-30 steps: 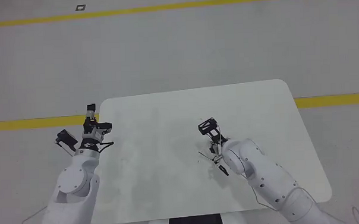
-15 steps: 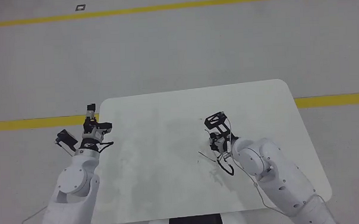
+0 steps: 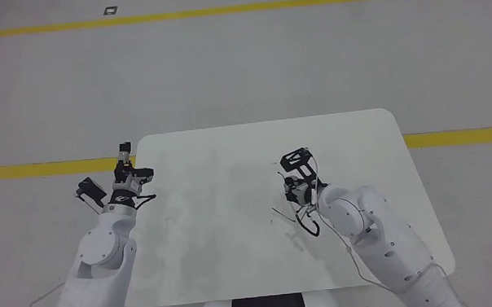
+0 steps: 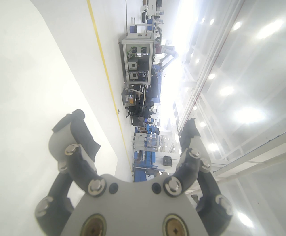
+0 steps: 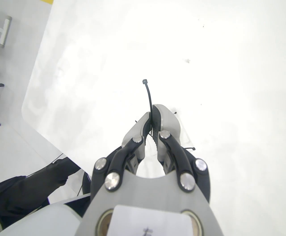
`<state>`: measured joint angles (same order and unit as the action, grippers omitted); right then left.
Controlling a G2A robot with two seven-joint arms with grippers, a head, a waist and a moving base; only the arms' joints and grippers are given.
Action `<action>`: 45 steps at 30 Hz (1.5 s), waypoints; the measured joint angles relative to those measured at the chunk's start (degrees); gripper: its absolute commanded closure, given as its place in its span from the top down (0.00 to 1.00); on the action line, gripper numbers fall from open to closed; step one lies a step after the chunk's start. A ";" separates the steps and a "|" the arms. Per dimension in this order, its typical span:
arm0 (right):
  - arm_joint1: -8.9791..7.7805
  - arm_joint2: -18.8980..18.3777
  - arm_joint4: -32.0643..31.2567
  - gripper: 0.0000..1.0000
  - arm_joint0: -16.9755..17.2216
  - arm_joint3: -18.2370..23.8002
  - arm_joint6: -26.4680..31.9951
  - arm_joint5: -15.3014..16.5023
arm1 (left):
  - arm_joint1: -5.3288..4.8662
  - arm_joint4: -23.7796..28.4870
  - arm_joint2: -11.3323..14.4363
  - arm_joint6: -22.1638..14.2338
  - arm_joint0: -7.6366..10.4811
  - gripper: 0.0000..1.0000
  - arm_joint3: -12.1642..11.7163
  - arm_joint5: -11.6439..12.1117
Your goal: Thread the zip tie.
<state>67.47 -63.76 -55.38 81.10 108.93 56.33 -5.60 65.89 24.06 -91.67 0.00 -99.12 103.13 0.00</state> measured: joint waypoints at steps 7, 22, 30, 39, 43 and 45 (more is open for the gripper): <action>1.00 1.93 4.04 0.00 -6.06 -2.11 4.28 -4.51 | -0.58 -8.23 0.99 -7.35 0.64 1.00 -0.84 3.15; 1.92 3.72 8.84 0.00 -8.87 -5.42 3.19 -6.30 | -1.50 -19.91 2.12 -19.85 1.36 1.00 -2.67 13.67; 2.59 2.78 16.79 0.00 -9.55 -6.25 1.58 -10.80 | -2.16 -33.14 6.53 -27.28 3.76 1.00 -0.72 19.56; 3.48 3.87 23.20 0.00 -12.19 -8.11 1.08 -13.70 | -3.02 -40.34 10.36 -29.74 4.54 1.00 1.50 19.48; 3.48 3.86 23.17 0.00 -12.18 -8.09 1.10 -13.69 | -3.02 -40.33 10.35 -29.72 4.54 1.00 1.49 19.48; 3.51 3.81 23.59 0.00 -11.87 -8.23 0.61 -13.55 | -3.02 -40.37 10.38 -29.71 4.55 1.00 1.48 19.48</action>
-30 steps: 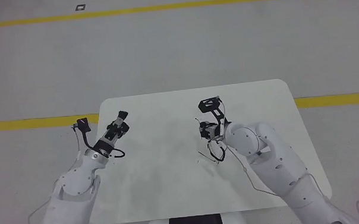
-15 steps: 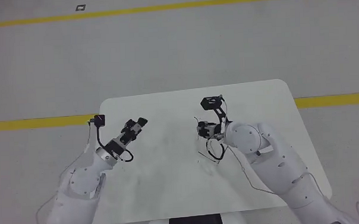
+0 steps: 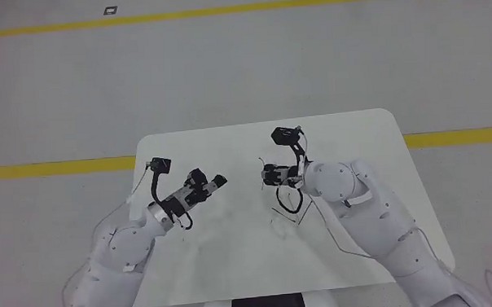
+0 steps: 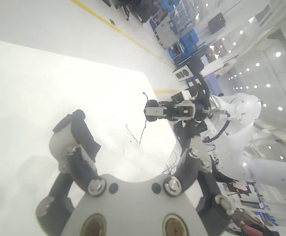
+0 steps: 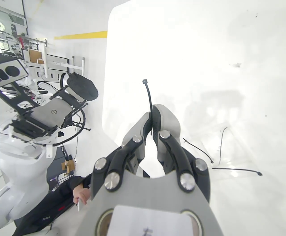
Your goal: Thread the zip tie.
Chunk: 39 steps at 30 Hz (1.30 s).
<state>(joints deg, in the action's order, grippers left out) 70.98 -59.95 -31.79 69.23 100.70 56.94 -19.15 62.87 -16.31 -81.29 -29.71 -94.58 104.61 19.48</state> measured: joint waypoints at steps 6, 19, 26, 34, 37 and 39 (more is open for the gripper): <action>0.92 -2.61 7.20 0.00 0.91 -4.01 -3.39 -0.34 | -0.07 -2.29 2.70 2.14 0.65 1.00 0.06 0.00; 2.92 -3.71 14.25 0.00 -0.74 -10.06 -3.33 -0.33 | -1.64 -12.57 6.16 7.73 0.78 1.00 2.91 0.00; 3.17 -4.74 18.35 0.00 -0.35 -12.68 -5.41 -0.33 | -1.62 -14.25 6.86 9.22 1.05 1.00 2.22 -0.02; 3.90 -6.69 26.77 0.00 -1.49 -17.03 -6.41 -0.33 | -2.80 -20.76 11.08 15.20 1.13 1.00 1.86 0.01; 4.19 -6.55 29.00 0.00 -2.44 -18.37 -6.99 -0.33 | -3.70 -23.72 13.35 17.75 1.69 1.00 1.14 0.01; 4.34 -6.40 30.11 0.00 -2.96 -19.03 -7.54 -0.33 | -4.27 -25.11 14.77 19.59 2.22 1.00 0.30 0.01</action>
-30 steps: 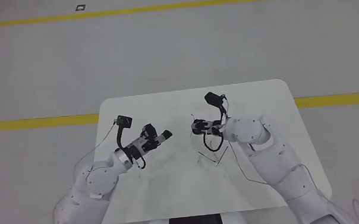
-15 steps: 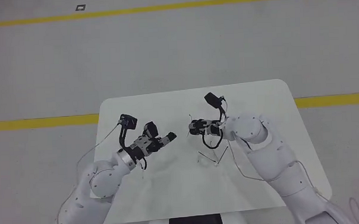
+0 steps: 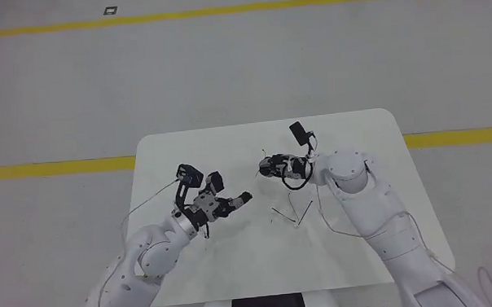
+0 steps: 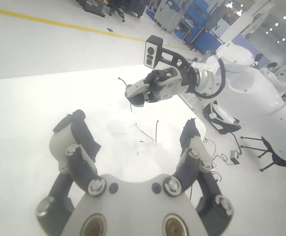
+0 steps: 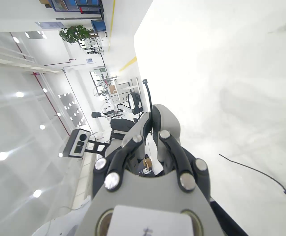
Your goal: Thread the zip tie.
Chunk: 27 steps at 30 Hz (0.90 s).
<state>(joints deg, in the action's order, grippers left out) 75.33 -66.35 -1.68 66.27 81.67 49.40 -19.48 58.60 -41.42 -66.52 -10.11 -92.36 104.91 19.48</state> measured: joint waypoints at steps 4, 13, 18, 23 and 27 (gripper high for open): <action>0.27 0.01 3.72 0.00 -0.69 -1.14 -1.28 0.00 | -1.35 -4.28 3.04 4.77 1.46 1.00 -1.93 0.00; 0.27 0.00 4.39 0.00 -0.70 -1.11 -1.41 0.04 | -1.52 -4.27 3.56 6.16 1.59 1.00 -1.89 0.00; 0.26 0.44 5.67 0.00 0.07 -1.17 -2.39 0.00 | -1.30 -4.74 4.17 7.18 1.78 1.00 -2.74 -0.84; 0.14 1.01 8.15 0.00 -0.46 -3.48 -1.34 0.00 | -0.85 -7.01 5.42 9.26 3.32 1.00 -5.64 -1.71; 0.08 1.95 9.78 0.00 -1.16 -5.34 -1.91 0.00 | -0.44 -8.91 6.68 10.27 5.26 1.00 -7.78 -1.64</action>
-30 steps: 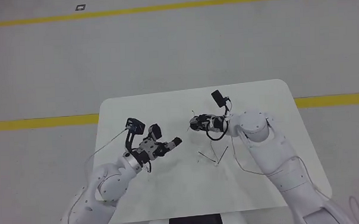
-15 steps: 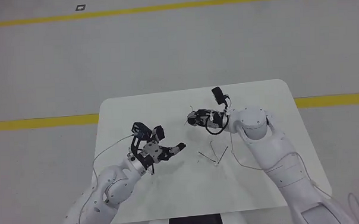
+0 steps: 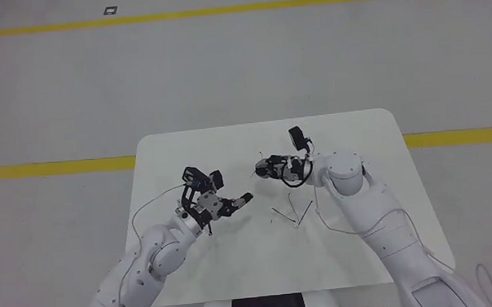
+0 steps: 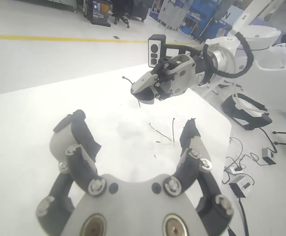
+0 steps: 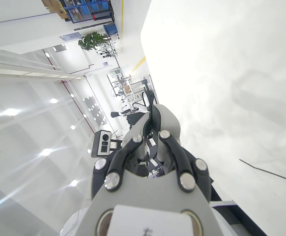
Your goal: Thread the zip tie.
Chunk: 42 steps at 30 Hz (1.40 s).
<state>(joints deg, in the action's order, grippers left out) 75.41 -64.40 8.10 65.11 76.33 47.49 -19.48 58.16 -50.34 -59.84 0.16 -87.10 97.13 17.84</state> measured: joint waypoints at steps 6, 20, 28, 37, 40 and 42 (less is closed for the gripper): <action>-0.08 0.99 1.04 0.00 -0.70 -0.61 -0.91 0.00 | 0.40 -1.19 1.23 1.48 1.68 1.00 -1.11 0.68; 0.05 1.92 2.81 0.00 0.01 0.83 -2.50 0.66 | 0.79 -1.58 2.33 0.29 2.57 1.00 -3.20 -0.11; 0.05 1.94 2.88 0.00 0.19 0.96 -2.81 0.84 | 0.83 -2.03 2.41 0.41 2.67 1.00 -3.14 -0.53; -0.22 1.93 2.97 0.00 1.21 2.38 -4.81 1.47 | 1.12 -3.36 3.29 1.93 2.68 0.99 -4.12 -0.19; -0.38 1.65 2.89 0.00 1.40 2.72 -5.05 1.58 | 1.11 -3.85 3.17 2.32 2.66 0.75 -4.42 0.09; -0.48 1.52 2.87 0.00 1.55 2.94 -5.14 1.67 | 1.09 -4.23 3.08 2.58 2.63 0.55 -4.49 0.18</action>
<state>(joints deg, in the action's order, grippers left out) 74.93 -62.88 10.97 66.66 79.27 42.36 -17.82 59.26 -54.56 -56.76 2.74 -84.47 92.64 18.02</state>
